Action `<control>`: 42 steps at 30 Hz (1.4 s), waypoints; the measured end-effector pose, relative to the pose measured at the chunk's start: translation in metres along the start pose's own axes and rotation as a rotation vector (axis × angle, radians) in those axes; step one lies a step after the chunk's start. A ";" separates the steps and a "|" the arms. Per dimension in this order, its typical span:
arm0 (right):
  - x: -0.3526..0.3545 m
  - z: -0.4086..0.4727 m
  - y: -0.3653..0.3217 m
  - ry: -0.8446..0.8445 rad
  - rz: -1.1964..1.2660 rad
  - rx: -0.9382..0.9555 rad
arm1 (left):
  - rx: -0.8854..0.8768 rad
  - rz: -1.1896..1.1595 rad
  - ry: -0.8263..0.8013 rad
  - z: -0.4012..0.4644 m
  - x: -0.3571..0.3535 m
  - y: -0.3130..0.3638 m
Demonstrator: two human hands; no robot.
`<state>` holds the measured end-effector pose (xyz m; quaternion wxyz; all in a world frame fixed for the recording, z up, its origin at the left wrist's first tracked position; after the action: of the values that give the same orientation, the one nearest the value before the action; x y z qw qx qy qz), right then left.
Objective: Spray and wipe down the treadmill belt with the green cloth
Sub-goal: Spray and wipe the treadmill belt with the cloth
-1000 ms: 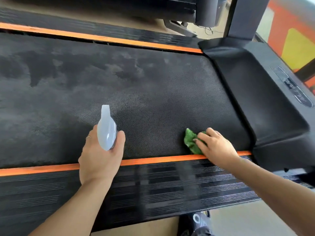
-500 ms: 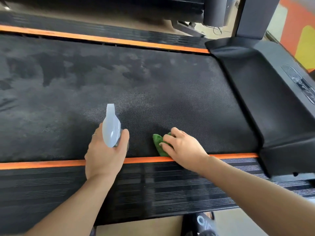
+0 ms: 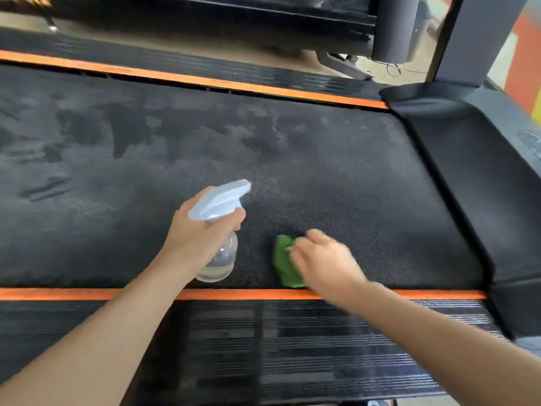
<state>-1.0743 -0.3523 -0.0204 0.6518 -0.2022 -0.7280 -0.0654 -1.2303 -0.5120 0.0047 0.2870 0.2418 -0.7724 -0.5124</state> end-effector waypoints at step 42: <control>0.017 -0.060 0.054 0.302 0.055 -0.415 | 0.304 -0.044 0.111 0.021 0.017 0.000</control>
<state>-0.9996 -0.3209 -0.0041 0.6991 -0.3392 -0.5878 -0.2250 -1.2572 -0.5094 0.0014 0.2783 0.3271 -0.8185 -0.3815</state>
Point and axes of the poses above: each hand's wrist, its own z-axis towards the middle knuckle, its own x-axis out of the back of the hand, y = z × x, the point moved 9 cm from there along z, towards the middle knuckle, and after that the axes turned 12 degrees about -y, right-handed, at the moved point
